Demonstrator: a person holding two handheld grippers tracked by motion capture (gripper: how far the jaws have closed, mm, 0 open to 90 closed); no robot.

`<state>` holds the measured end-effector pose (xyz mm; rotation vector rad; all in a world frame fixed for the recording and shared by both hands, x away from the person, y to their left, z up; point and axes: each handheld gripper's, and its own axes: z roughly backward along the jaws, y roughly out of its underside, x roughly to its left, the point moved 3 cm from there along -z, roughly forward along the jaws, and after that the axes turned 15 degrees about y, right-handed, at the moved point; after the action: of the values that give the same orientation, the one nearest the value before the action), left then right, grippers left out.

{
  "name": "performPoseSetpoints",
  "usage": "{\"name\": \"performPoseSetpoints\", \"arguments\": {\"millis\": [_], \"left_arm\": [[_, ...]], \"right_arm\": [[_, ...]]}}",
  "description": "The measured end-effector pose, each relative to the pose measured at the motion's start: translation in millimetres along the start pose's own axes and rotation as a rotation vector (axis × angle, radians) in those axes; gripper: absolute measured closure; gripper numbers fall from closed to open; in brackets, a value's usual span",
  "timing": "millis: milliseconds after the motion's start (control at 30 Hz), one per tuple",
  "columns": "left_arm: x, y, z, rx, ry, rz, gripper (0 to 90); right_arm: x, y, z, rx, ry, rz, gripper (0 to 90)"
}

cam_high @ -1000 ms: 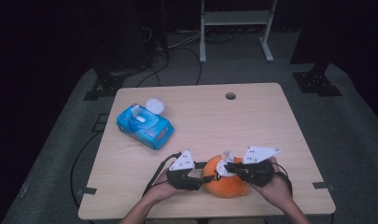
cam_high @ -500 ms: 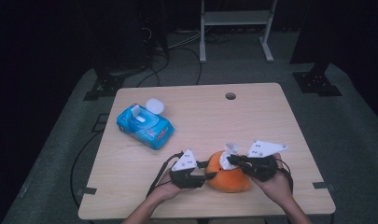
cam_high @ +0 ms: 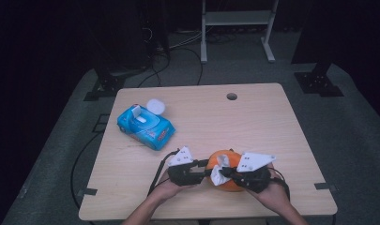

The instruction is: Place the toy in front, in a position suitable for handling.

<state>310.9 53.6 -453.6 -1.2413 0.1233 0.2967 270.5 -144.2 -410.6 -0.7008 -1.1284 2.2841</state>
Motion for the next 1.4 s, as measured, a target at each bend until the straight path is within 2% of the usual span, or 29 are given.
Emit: {"name": "performPoseSetpoints", "arguments": {"millis": [100, 167, 200, 300, 433, 500, 567, 667, 733, 767, 800, 833, 867, 900, 967, 1000, 1033, 1067, 1100, 1133, 1167, 1200, 1233, 1300, 1400], "left_arm": [[3.4, 2.5, 3.2, -0.011, 0.0, 0.026, 59.9], [3.6, 2.7, 3.2, -0.012, -0.002, 0.028, 59.9], [3.3, 2.6, 3.1, -0.01, -0.003, 0.028, 59.9], [2.3, 1.6, 1.2, -0.013, 0.001, 0.022, 60.0], [2.8, 2.0, 1.9, -0.012, -0.007, 0.021, 60.0], [2.7, 3.0, 2.5, -0.013, -0.006, 0.024, 60.0], [1.5, 2.4, 1.8, -0.008, -0.003, 0.009, 60.0], [-0.1, 1.0, 0.7, -0.009, 0.004, -0.004, 59.7], [-0.7, 1.0, -0.2, -0.011, -0.001, -0.016, 53.7], [0.4, 2.1, -3.7, 0.003, -0.036, -0.022, 36.2], [0.4, 2.1, -3.7, 0.003, -0.036, -0.022, 29.8], [1.6, 4.2, -8.0, 0.005, -0.03, -0.011, 27.5], [1.6, 4.2, -8.0, 0.005, -0.03, -0.011, 27.8], [1.3, 5.9, -11.6, 0.01, -0.007, -0.013, 30.7], [-1.8, 5.1, -12.1, 0.011, -0.017, -0.04, 43.2], [-1.8, 5.1, -12.1, 0.011, -0.017, -0.04, 48.7], [-5.5, 2.5, -11.5, 0.024, -0.025, -0.069, 53.1], [-7.5, 1.3, -11.8, 0.021, -0.027, -0.074, 55.6], [-7.5, 1.3, -11.8, 0.021, -0.027, -0.074, 56.8], [-9.5, 0.1, -12.2, 0.028, -0.024, -0.088, 57.6], [-15.8, -2.6, -15.4, 0.039, -0.022, -0.121, 57.8], [-15.8, -2.6, -15.4, 0.039, -0.022, -0.121, 57.9], [-22.4, -5.5, -18.2, 0.045, -0.022, -0.149, 57.9], [-26.7, -6.3, -19.3, 0.064, -0.033, -0.181, 58.1], [-26.3, -4.7, -18.1, 0.06, -0.032, -0.173, 58.7]], "right_arm": [[3.3, 2.2, -3.4, 0.023, -0.018, 0.033, 88.0], [0.5, 3.8, -2.3, 0.029, -0.017, 0.034, 88.0], [-7.7, 6.7, 2.1, 0.028, 0.001, 0.014, 88.0], [-14.7, 7.1, 6.0, 0.01, 0.039, -0.018, 88.0], [-14.8, 6.5, 0.7, 0.015, 0.049, -0.015, 88.2], [-22.6, 8.8, -1.1, 0.02, 0.059, -0.031, 88.2], [-30.2, 11.7, 0.2, 0.021, 0.073, -0.06, 88.2], [-34.2, 14.5, 1.2, 0.023, 0.082, -0.076, 88.2], [-34.0, 16.7, 0.7, 0.034, 0.073, -0.074, 88.2], [-33.4, 18.8, -1.0, 0.043, 0.061, -0.069, 88.1], [-33.4, 18.8, -1.0, 0.043, 0.061, -0.069, 88.1], [-33.4, 19.8, -1.3, 0.048, 0.039, -0.078, 88.0], [-33.4, 19.8, -1.3, 0.048, 0.039, -0.078, 88.0], [-34.5, 20.4, -1.5, 0.051, 0.027, -0.09, 88.0], [-36.2, 20.5, -2.1, 0.054, 0.026, -0.095, 88.0], [-36.2, 20.5, -2.1, 0.054, 0.026, -0.095, 88.0], [-37.0, 17.8, 0.1, 0.047, 0.03, -0.097, 88.0], [-36.5, 15.0, 2.2, 0.034, 0.033, -0.094, 88.2], [-36.5, 15.0, 2.2, 0.034, 0.033, -0.094, 88.2], [-32.3, 7.0, 5.8, 0.006, 0.026, -0.076, 88.5], [-28.5, 2.7, 6.8, -0.003, 0.021, -0.063, 88.5], [-23.8, -1.6, 6.9, -0.014, 0.017, -0.055, 88.5], [-18.4, -5.7, 5.9, -0.023, 0.005, -0.045, 88.5], [-6.3, -11.5, 2.2, -0.021, -0.006, -0.005, 88.5], [-4.3, -11.7, -0.8, -0.006, 0.012, 0.017, 88.5]]}}
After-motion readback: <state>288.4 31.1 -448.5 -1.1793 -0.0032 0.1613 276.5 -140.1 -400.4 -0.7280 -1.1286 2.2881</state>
